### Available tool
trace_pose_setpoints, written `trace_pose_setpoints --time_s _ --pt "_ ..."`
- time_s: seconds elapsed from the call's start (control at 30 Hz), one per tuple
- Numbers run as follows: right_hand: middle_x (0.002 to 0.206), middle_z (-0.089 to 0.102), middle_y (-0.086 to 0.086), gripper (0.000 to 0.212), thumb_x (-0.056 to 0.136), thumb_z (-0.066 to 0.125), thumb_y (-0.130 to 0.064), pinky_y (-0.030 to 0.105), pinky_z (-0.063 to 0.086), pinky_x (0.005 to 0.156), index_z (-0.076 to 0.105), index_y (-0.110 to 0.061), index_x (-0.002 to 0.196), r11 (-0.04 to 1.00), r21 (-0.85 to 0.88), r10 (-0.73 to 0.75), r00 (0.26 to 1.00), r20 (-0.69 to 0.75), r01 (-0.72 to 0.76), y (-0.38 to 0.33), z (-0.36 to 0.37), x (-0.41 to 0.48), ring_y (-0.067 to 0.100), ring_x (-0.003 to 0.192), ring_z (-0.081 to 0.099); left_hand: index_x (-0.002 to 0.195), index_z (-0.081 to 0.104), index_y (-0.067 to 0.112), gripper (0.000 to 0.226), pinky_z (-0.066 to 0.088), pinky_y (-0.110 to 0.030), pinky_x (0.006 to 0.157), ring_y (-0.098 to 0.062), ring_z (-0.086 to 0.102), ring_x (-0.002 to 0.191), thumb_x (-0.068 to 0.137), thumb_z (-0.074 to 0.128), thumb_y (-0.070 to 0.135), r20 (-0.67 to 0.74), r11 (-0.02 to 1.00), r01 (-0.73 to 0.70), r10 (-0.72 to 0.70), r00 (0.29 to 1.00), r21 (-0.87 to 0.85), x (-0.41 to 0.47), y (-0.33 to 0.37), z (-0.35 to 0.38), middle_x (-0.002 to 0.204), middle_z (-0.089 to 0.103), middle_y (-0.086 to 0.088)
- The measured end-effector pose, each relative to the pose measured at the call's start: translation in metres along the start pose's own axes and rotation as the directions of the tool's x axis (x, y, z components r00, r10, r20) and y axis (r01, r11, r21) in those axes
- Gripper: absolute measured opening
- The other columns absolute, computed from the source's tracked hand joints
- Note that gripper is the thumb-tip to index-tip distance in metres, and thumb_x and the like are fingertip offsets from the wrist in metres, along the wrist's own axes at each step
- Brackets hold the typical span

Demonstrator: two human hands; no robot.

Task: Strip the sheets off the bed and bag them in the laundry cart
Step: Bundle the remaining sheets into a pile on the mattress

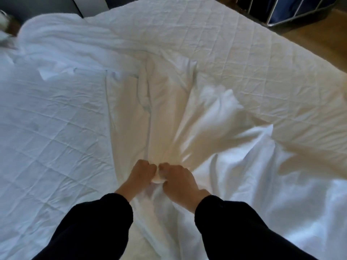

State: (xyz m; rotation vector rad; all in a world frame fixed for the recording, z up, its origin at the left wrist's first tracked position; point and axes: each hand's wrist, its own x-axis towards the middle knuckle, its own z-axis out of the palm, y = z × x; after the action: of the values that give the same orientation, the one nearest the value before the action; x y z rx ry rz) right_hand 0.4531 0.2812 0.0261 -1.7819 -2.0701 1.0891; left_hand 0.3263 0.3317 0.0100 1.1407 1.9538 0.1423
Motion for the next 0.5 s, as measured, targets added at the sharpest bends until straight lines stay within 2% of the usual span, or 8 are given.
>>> trace_pose_setpoints --time_s 0.07,0.1,0.17,0.27,0.37,0.4,0.47,0.5 --pt "0.093 0.069 0.007 0.025 0.080 0.046 -0.011 0.030 0.047 0.073 0.066 -0.016 0.094 0.996 -0.052 -0.071 0.995 0.072 0.075 -0.010 0.016 -0.004 0.031 0.091 0.063 0.083 0.050 0.007 0.014 0.053 -0.028 0.051 -0.020 0.054 0.053 0.095 0.044 0.005 0.050 0.995 0.082 -0.085 0.995 0.060 -0.002 -0.017 -0.009 0.065 0.052 -0.007" --pt "0.083 0.067 0.009 0.017 0.081 0.047 -0.012 0.027 0.043 0.067 0.063 -0.012 0.079 0.992 -0.073 -0.089 0.987 0.135 0.100 -0.013 0.025 -0.008 0.033 0.084 0.063 0.084 0.053 0.005 0.012 0.051 -0.027 0.047 -0.021 0.054 0.050 0.093 0.045 0.002 0.073 0.996 0.091 -0.092 0.993 0.014 -0.004 -0.023 -0.012 0.065 0.056 -0.010" --pt "0.068 0.056 0.010 0.022 0.083 0.049 -0.013 0.024 0.038 0.060 0.047 -0.010 0.061 0.988 -0.090 -0.093 0.954 0.285 0.123 -0.016 0.045 -0.019 0.035 0.076 0.061 0.098 0.056 0.006 0.016 0.048 -0.029 0.046 -0.024 0.056 0.053 0.088 0.047 -0.002 0.070 0.978 0.082 -0.070 0.995 -0.194 -0.008 -0.027 -0.016 0.072 0.061 -0.018" --pt "0.084 0.062 0.014 0.014 0.080 0.049 -0.008 0.033 0.049 0.067 0.055 -0.015 0.069 0.990 -0.098 -0.062 0.929 0.364 0.104 -0.011 0.067 -0.038 0.038 0.082 0.062 0.106 0.057 0.003 0.020 0.050 -0.032 0.053 -0.027 0.061 0.064 0.086 0.057 0.005 0.027 0.896 0.042 -0.034 0.999 -0.443 0.003 -0.012 -0.023 0.083 0.063 -0.023" --pt "0.096 0.065 0.013 0.011 0.080 0.050 -0.010 0.033 0.045 0.070 0.058 -0.017 0.083 0.996 -0.064 -0.043 0.973 0.225 0.059 -0.006 0.062 -0.035 0.035 0.091 0.061 0.114 0.057 -0.009 0.060 0.058 -0.043 0.077 -0.032 0.068 0.081 0.071 0.071 0.031 0.029 0.855 -0.013 0.033 0.999 -0.519 0.027 0.006 -0.021 0.103 0.066 -0.028" --pt "0.104 0.065 0.012 0.016 0.082 0.050 -0.013 0.035 0.045 0.077 0.058 -0.015 0.095 0.997 -0.055 -0.043 0.991 0.129 0.051 -0.006 0.057 -0.030 0.034 0.097 0.060 0.106 0.060 -0.009 0.056 0.056 -0.048 0.084 -0.034 0.068 0.087 0.071 0.072 0.033 0.024 0.836 -0.010 0.028 0.999 -0.549 0.035 0.011 -0.017 0.103 0.066 -0.028" --pt "0.115 0.063 0.011 0.033 0.084 0.052 -0.014 0.036 0.046 0.088 0.054 -0.011 0.117 0.997 -0.060 -0.047 0.992 -0.117 0.040 -0.006 0.049 -0.019 0.030 0.105 0.059 0.087 0.063 -0.004 0.032 0.054 -0.048 0.088 -0.035 0.066 0.093 0.082 0.071 0.026 0.031 0.786 0.026 -0.009 0.999 -0.617 0.044 0.023 -0.012 0.098 0.067 -0.022" --pt "0.116 0.063 0.011 0.038 0.084 0.056 -0.013 0.035 0.046 0.089 0.052 -0.009 0.122 0.997 -0.072 -0.034 0.973 -0.226 0.018 -0.006 0.045 -0.013 0.029 0.106 0.059 0.092 0.063 -0.003 0.029 0.055 -0.043 0.084 -0.033 0.066 0.091 0.087 0.068 0.026 0.056 0.750 0.064 -0.036 0.998 -0.659 0.048 0.030 -0.009 0.098 0.067 -0.019"
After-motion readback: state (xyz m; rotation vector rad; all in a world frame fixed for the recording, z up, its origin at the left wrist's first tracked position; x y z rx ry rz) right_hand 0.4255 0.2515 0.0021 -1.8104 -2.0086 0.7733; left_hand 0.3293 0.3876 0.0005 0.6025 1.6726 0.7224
